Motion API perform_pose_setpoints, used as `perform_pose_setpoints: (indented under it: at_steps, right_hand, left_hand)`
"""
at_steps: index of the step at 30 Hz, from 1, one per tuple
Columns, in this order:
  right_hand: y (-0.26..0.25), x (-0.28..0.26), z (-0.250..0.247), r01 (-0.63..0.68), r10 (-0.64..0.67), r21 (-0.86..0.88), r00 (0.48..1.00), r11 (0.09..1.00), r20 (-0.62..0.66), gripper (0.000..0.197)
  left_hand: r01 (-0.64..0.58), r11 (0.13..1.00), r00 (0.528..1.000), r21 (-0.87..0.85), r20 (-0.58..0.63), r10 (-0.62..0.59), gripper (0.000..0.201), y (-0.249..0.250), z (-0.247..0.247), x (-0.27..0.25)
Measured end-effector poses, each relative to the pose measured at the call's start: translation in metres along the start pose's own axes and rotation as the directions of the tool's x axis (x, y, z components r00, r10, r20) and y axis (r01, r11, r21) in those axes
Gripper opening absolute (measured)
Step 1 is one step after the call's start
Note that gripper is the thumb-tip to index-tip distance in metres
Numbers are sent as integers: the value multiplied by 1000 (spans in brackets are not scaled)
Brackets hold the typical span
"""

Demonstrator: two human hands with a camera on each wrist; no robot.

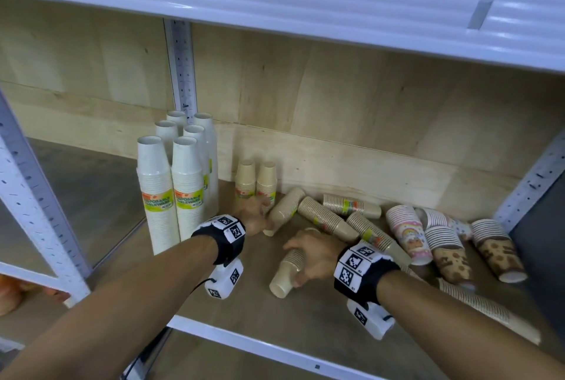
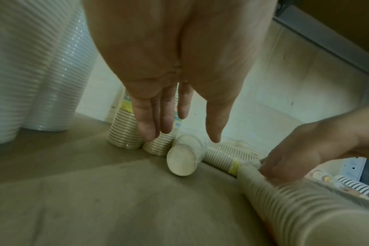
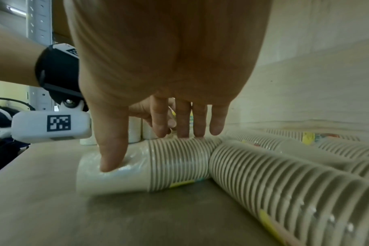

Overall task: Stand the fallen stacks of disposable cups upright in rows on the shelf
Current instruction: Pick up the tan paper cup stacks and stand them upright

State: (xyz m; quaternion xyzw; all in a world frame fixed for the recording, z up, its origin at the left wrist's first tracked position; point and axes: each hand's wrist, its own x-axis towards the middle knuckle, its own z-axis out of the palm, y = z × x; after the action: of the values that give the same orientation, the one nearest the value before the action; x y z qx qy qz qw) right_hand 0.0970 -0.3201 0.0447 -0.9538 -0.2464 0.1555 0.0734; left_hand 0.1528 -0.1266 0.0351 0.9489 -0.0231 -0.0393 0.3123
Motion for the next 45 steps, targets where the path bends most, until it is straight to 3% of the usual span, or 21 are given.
perform_pose_setpoints:
  at_steps: [11,24,31,36,40,45]
  right_hand:
    - [5,15,26,146,-151,-132,988,981,-30,72]
    - [-7,15,23,169,-184,-172,980,971,-80,58]
    - [-17,6,-8,149,-159,-63,965,987,-210,47]
    - [-22,1,-30,66,-39,64,936,996,-349,41]
    - [-22,-2,-43,-20,92,181,912,983,-399,41]
    - [-22,-4,-51,0,135,298,891,955,-433,41]
  left_hand:
    - [7,996,999,-89,-33,-10,73,-10,29,13]
    - [-6,999,1000,-45,-28,5,47,-14,28,20]
    - [-15,1000,999,-7,-49,15,38,-2,6,6]
    - [-18,1000,994,-24,-105,16,42,17,-24,-7]
    - [-62,997,993,-48,-106,57,34,34,-53,-15]
    - [-91,996,986,21,-137,93,31,46,-81,-24]
